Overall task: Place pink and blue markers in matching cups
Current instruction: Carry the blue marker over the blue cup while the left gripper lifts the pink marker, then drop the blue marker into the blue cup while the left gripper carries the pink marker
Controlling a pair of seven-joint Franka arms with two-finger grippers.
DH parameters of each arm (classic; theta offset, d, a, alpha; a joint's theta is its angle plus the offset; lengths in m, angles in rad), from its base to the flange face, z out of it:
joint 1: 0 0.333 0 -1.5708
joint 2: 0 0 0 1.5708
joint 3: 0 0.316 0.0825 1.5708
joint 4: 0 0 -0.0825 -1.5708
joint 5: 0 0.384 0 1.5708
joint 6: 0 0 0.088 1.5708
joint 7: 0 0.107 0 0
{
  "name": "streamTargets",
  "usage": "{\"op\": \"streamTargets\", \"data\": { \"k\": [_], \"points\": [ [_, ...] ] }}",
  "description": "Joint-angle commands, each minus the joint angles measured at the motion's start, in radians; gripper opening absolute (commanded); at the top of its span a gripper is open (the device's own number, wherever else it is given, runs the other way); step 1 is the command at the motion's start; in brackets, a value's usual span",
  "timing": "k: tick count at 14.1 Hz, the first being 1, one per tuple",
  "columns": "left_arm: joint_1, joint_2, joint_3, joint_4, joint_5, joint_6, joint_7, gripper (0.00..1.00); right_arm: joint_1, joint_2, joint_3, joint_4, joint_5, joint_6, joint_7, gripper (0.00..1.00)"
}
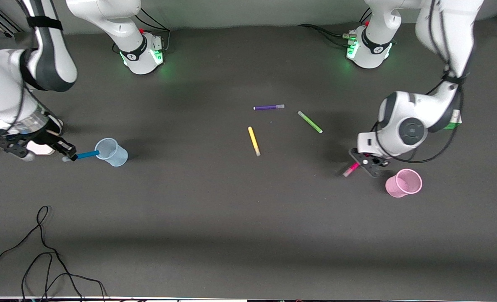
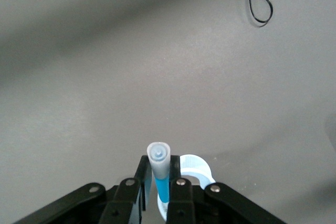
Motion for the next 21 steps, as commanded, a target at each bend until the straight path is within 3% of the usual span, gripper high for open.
{"op": "streamTargets", "data": {
  "k": [1, 3, 6, 9, 10, 11, 12, 17, 21],
  "points": [
    [0.035, -0.073, -0.001, 0.188, -0.038, -0.309, -0.062, 0.04, 0.002, 0.008, 0.001, -0.082, -0.05, 0.104, -0.008, 0.0],
    [0.084, -0.067, -0.001, 0.349, -0.064, -0.503, -0.096, 0.04, 0.005, 0.027, 0.001, -0.097, -0.081, 0.111, -0.008, 0.0],
    [0.161, -0.061, -0.001, 0.485, -0.065, -0.664, -0.242, 0.02, 0.005, 0.059, -0.001, -0.123, -0.133, 0.112, -0.008, 0.0],
    [0.189, -0.038, -0.001, 0.545, -0.051, -0.702, -0.41, 0.0, 0.002, 0.089, -0.001, -0.125, -0.169, 0.137, -0.003, 0.0],
    [0.186, -0.02, 0.0, 0.562, -0.039, -0.705, -0.456, 0.0, 0.002, 0.102, -0.001, -0.123, -0.169, 0.149, -0.003, 0.06],
    [0.186, 0.003, -0.001, 0.58, -0.01, -0.705, -0.503, 0.0, 0.002, 0.109, -0.001, -0.123, -0.169, 0.158, -0.005, 0.79],
    [0.184, 0.032, -0.001, 0.597, 0.015, -0.706, -0.551, 0.0, 0.002, 0.111, 0.001, -0.123, -0.169, 0.158, -0.003, 1.0],
    [0.181, 0.23, -0.001, 0.709, 0.066, -0.801, -0.654, 0.0, 0.002, 0.099, 0.001, -0.073, -0.158, 0.105, 0.017, 1.0],
    [0.175, 0.328, -0.001, 0.737, 0.077, -0.82, -0.657, 0.0, 0.008, 0.108, 0.01, 0.108, -0.078, -0.053, 0.015, 1.0]
  ]
}}
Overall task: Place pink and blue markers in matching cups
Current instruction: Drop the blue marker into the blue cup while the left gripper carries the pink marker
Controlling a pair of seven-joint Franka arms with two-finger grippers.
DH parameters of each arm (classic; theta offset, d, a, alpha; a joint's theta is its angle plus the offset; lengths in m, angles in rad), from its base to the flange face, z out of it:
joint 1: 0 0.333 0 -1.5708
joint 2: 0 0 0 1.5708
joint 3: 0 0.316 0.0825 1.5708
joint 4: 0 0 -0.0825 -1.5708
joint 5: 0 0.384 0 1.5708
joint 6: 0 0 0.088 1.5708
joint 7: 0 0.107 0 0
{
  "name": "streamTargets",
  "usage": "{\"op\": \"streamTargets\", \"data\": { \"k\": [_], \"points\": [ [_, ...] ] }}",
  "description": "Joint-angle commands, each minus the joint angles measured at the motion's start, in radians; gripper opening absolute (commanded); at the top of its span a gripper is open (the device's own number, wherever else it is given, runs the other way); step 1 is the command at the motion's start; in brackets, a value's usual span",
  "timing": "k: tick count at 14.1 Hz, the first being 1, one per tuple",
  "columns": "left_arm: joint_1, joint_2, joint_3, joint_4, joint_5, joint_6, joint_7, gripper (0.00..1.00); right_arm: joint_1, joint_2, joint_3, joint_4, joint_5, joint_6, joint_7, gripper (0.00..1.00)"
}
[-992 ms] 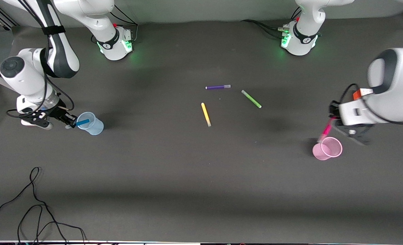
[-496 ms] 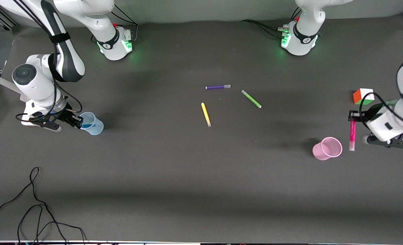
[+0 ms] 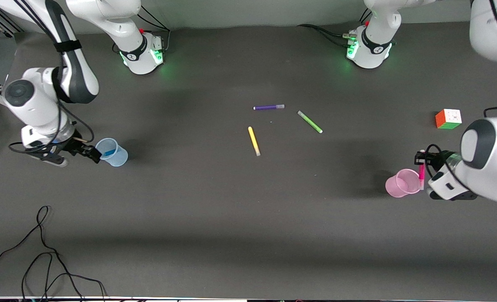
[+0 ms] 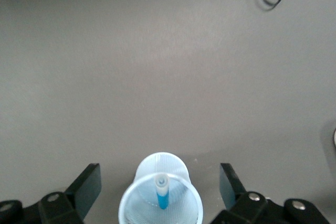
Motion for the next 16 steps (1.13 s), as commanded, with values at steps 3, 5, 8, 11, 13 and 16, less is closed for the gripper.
{"op": "streamTargets", "data": {
  "k": [3, 5, 8, 11, 13, 16],
  "points": [
    [-0.014, 0.088, -0.003, 0.056, 0.019, -0.044, -0.024, 0.0, 0.006, 0.013, 0.028, 0.262, 0.063, -0.297, -0.021, 1.0],
    [-0.015, 0.103, -0.005, 0.057, 0.018, -0.044, -0.025, 0.0, 0.008, 0.009, 0.038, 0.354, 0.12, -0.43, -0.023, 1.0],
    [-0.014, 0.112, -0.005, 0.056, 0.011, -0.044, -0.025, 0.02, 0.008, -0.006, 0.036, 0.498, 0.229, -0.658, -0.142, 1.0],
    [-0.009, 0.117, -0.005, 0.058, 0.01, -0.046, -0.015, 1.0, 0.006, -0.075, 0.033, 0.558, 0.273, -0.758, -0.156, 1.0],
    [-0.012, 0.108, -0.005, 0.089, 0.016, -0.067, -0.021, 1.0, 0.009, -0.105, 0.027, 0.595, 0.264, -0.81, -0.159, 1.0],
    [-0.008, 0.097, -0.007, 0.214, 0.012, -0.176, -0.015, 1.0, 0.008, -0.103, 0.025, 0.64, 0.261, -0.887, -0.234, 1.0]
  ]
}}
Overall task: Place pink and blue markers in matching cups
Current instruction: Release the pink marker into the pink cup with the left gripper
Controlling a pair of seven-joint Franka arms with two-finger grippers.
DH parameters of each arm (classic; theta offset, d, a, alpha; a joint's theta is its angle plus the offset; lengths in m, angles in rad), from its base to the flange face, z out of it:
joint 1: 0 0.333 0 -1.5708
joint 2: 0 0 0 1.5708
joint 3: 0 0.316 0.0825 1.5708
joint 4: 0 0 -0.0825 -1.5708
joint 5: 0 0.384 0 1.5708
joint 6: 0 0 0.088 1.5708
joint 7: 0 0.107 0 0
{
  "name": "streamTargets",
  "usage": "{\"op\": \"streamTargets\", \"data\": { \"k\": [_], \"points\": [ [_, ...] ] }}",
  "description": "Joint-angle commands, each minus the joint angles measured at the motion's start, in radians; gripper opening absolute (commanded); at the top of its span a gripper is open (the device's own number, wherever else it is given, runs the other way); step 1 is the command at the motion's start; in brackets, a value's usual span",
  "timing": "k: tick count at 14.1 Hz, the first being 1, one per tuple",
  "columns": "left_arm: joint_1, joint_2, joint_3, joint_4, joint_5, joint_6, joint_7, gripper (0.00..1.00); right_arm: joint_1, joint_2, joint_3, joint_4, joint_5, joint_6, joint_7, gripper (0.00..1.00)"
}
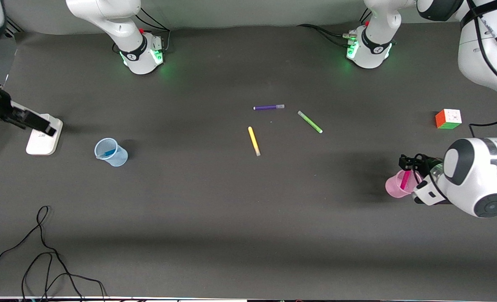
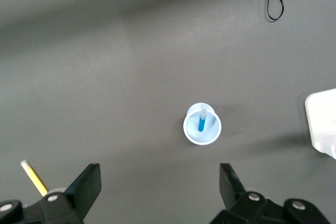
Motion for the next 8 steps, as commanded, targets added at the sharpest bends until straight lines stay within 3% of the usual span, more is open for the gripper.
{"op": "streamTargets", "data": {
  "k": [1, 4, 7, 8],
  "points": [
    [0.004, -0.006, 0.003, 0.133, 0.006, -0.111, -0.017, 1.0, 0.002, 0.013, -0.007, 0.028, 0.013, -0.038, -0.056, 1.0],
    [0.039, -0.089, -0.001, 0.148, -0.025, -0.149, 0.002, 1.0, 0.0, 0.005, -0.006, 0.027, -0.026, -0.07, -0.072, 1.0],
    [0.036, -0.242, -0.003, 0.044, -0.046, -0.074, 0.003, 1.0, -0.001, -0.006, -0.01, 0.028, -0.065, -0.087, -0.125, 1.0],
    [0.025, -0.315, -0.004, -0.036, -0.043, -0.01, 0.002, 1.0, -0.001, -0.007, -0.01, 0.028, -0.065, -0.089, -0.125, 1.0]
  ]
}}
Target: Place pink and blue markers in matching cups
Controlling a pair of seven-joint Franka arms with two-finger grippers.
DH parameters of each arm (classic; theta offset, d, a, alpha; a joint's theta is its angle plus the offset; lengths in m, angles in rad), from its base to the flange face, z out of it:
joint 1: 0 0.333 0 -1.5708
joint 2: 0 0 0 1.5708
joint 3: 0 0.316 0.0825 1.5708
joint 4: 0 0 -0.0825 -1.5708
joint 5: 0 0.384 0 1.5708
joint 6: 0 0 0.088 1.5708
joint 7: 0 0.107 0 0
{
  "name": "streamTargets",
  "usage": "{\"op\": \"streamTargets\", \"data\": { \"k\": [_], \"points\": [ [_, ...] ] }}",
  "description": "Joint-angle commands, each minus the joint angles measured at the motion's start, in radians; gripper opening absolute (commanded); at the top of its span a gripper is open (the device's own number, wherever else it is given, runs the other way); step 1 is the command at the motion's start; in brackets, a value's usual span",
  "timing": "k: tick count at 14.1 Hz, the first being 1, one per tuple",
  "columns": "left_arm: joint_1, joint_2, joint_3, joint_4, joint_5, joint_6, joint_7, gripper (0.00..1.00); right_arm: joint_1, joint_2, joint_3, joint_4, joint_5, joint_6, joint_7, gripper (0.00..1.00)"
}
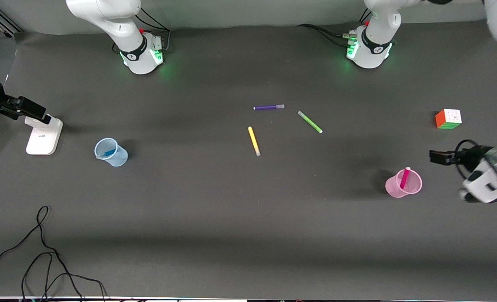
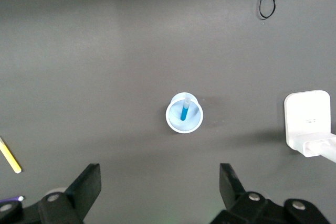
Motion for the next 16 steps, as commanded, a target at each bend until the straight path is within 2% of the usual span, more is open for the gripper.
{"op": "streamTargets", "data": {
  "k": [1, 3, 4, 7, 11, 16],
  "points": [
    [-0.027, -0.23, -0.005, -0.257, -0.006, 0.173, 0.0, 1.0, 0.002, -0.007, -0.002, 0.015, -0.014, -0.027, -0.031, 1.0],
    [-0.03, -0.379, -0.005, -0.437, -0.006, 0.308, -0.007, 1.0, 0.001, -0.007, -0.002, 0.015, -0.014, -0.027, -0.031, 1.0],
    [-0.03, -0.42, -0.005, -0.475, -0.009, 0.33, -0.007, 1.0, 0.002, -0.007, -0.002, 0.018, -0.014, -0.027, -0.033, 1.0],
    [-0.043, -0.458, -0.005, -0.453, -0.014, 0.319, 0.0, 1.0, 0.012, -0.004, 0.01, 0.018, -0.013, -0.038, -0.028, 1.0],
    [-0.142, -0.478, 0.031, -0.402, -0.017, 0.307, -0.055, 1.0, 0.027, 0.007, 0.01, 0.02, -0.011, -0.035, -0.031, 1.0],
    [-0.144, -0.476, 0.051, -0.375, -0.074, 0.244, -0.046, 1.0, 0.045, 0.018, 0.004, 0.021, -0.008, -0.019, -0.028, 1.0]
  ]
}}
